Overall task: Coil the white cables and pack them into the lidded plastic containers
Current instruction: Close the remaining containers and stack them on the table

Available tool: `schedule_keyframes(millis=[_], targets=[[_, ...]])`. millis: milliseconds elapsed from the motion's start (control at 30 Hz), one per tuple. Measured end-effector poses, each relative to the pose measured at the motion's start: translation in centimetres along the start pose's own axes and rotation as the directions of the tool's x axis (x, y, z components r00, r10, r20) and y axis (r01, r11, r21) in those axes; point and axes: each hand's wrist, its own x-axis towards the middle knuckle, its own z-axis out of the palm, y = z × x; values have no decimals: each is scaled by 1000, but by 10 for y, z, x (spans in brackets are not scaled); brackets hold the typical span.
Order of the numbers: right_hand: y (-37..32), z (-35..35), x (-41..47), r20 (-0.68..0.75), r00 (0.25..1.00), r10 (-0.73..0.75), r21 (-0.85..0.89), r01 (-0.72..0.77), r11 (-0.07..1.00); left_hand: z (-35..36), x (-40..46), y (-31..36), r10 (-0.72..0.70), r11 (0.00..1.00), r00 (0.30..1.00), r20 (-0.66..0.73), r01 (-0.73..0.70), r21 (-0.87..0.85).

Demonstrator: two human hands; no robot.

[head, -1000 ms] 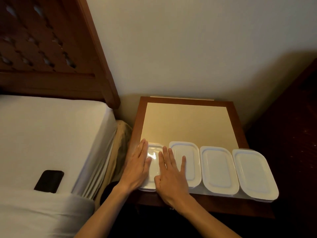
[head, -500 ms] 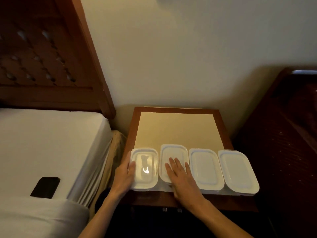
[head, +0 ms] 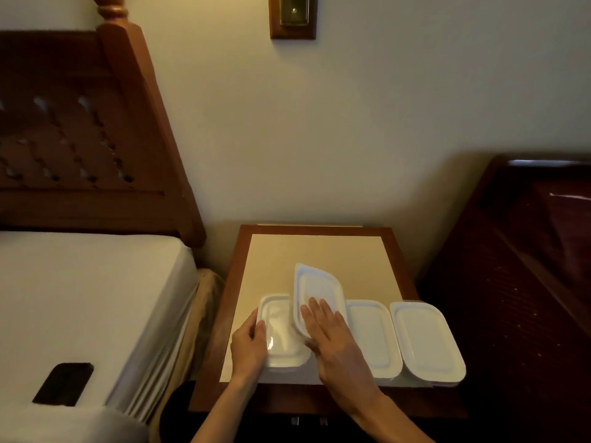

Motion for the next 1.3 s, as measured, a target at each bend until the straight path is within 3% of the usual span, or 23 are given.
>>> schedule_keyframes(millis=[133, 300, 500, 633, 700, 767, 900, 1000, 1167, 1300], targets=[[6, -3, 2, 27, 999, -47, -150, 51, 987, 25, 3, 4, -21, 1000, 995, 97, 22, -10], [-1, 2, 6, 59, 997, -49, -219, 61, 974, 23, 0, 7, -8, 1000, 997, 77, 9, -13], [-8, 17, 6, 91, 993, -74, -337, 101, 936, -1, 8, -18, 146, 946, 987, 71, -160, 283], [-14, 7, 7, 76, 995, -58, -267, 76, 961, -7, 8, -31, 236, 849, 943, 236, -318, 421], [-12, -9, -5, -44, 999, 5, -87, -8, 996, -7, 8, -41, 247, 797, 920, 306, -372, 476], [-3, -27, -21, -67, 990, 126, 29, -125, 992, -6, 7, -45, 249, 747, 912, 326, -395, 535], [40, -24, -54, 193, 940, 280, -200, -242, 950, -5, 4, -39, 246, 531, 895, 373, -447, 720], [54, -8, -59, 216, 945, 247, -217, -200, 955, -7, 4, -38, 230, 484, 895, 382, -445, 753], [41, -8, -55, -76, 968, 238, -46, -241, 969, -6, 3, -35, 218, 471, 899, 380, -438, 765], [15, -32, -31, -239, 958, 159, -57, -177, 983, -6, 2, -32, 186, 479, 903, 386, -427, 767]])
